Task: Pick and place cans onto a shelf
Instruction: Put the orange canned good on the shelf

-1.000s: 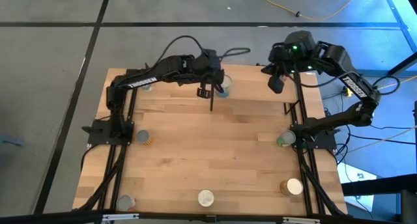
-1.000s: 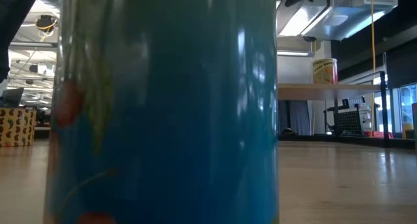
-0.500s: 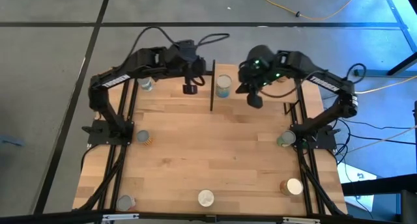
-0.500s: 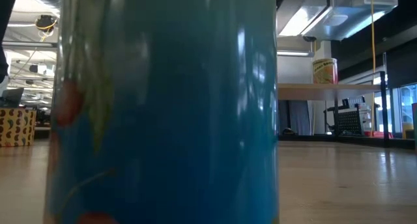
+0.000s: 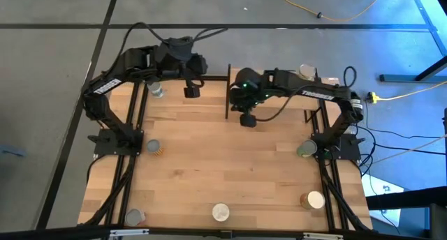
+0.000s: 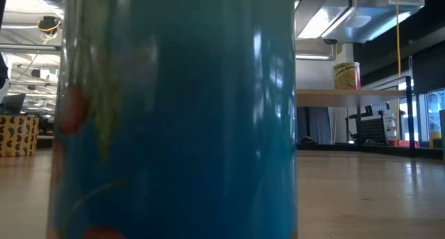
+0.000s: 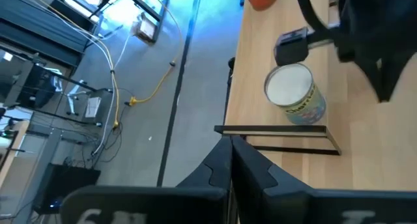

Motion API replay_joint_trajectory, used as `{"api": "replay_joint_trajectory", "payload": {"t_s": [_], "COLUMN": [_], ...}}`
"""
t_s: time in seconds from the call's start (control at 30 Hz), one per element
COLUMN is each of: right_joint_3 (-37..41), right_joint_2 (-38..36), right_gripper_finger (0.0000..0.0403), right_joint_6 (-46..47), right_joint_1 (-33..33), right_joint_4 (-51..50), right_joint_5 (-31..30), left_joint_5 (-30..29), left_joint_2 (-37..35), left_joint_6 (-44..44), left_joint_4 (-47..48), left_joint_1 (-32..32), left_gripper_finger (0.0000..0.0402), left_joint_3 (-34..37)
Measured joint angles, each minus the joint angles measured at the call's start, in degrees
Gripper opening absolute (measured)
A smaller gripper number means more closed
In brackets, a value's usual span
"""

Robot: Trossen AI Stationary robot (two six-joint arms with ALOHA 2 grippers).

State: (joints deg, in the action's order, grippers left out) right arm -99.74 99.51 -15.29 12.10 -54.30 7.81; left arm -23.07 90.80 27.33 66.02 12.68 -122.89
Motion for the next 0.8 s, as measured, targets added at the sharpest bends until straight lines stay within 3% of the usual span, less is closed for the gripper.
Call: {"api": "replay_joint_trajectory", "payload": {"t_s": [0.47,0.8], "right_joint_3": [0.0,0.0], "right_joint_2": [2.0,2.0], "right_gripper_finger": [0.0001,0.0001], "right_joint_6": [3.1,6.1], "right_joint_1": [0.0,0.1], "right_joint_4": [1.9,0.5], "right_joint_5": [-16.3,-24.4], "left_joint_5": [0.1,0.3], "left_joint_2": [-0.5,-0.5], "left_joint_6": [-1.7,-3.3], "left_joint_4": [3.0,3.0], "left_joint_1": [0.0,0.0], "left_gripper_finger": [0.0000,0.0000], "left_joint_3": [0.0,0.0]}}
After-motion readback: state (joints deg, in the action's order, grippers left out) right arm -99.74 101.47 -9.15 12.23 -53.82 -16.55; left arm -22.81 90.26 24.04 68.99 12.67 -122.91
